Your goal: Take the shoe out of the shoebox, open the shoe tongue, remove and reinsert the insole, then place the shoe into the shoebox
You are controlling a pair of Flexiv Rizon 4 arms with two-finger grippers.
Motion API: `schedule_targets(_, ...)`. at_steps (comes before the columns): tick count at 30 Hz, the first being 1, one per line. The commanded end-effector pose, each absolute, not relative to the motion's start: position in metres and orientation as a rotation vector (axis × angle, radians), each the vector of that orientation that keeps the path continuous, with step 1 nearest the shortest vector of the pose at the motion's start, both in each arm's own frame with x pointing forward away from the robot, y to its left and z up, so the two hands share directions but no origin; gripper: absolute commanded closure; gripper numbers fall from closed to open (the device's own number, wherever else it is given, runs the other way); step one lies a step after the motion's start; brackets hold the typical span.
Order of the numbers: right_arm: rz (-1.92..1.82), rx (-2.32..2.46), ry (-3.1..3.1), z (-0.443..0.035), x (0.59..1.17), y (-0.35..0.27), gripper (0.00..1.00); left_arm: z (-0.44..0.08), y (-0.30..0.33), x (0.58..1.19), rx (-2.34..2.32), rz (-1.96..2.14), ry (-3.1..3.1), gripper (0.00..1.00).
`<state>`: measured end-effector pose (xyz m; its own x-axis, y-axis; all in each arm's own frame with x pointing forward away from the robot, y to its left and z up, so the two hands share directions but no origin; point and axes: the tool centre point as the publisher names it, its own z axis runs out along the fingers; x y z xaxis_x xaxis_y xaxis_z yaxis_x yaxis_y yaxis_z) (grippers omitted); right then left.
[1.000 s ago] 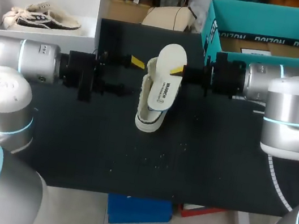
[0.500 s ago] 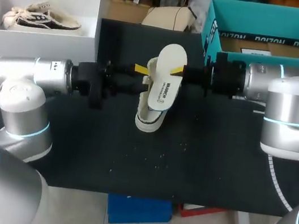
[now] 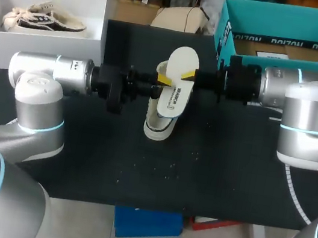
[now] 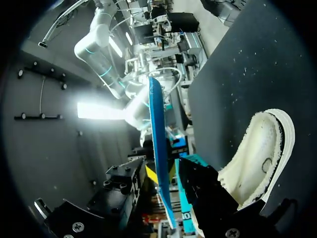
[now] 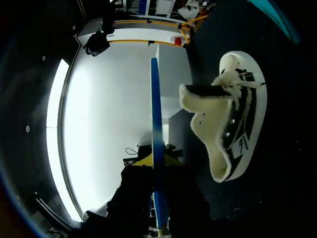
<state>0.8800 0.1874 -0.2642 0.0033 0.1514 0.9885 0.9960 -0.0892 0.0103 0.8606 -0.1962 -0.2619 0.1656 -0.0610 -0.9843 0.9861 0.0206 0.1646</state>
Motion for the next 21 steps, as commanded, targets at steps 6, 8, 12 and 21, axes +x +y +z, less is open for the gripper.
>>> schedule_targets(6,-1.203,-1.392,-1.279,-0.264,0.88,0.189,1.0,-0.264,-0.208,0.874,1.259,-1.119,1.036,0.61)
schedule_targets(8,-1.203,-1.392,-1.279,-0.264,0.88,0.189,1.0,-0.263,-0.21,0.874,1.265,-1.127,1.027,0.63)
schedule_targets(12,-1.203,-1.392,-1.279,-0.264,0.88,0.189,1.0,-0.264,-0.217,0.873,1.297,-1.147,1.011,0.73)
schedule_targets(21,-1.203,-1.392,-1.279,-0.264,0.88,0.189,1.0,-0.265,-0.221,0.874,1.296,-1.146,1.013,1.0)
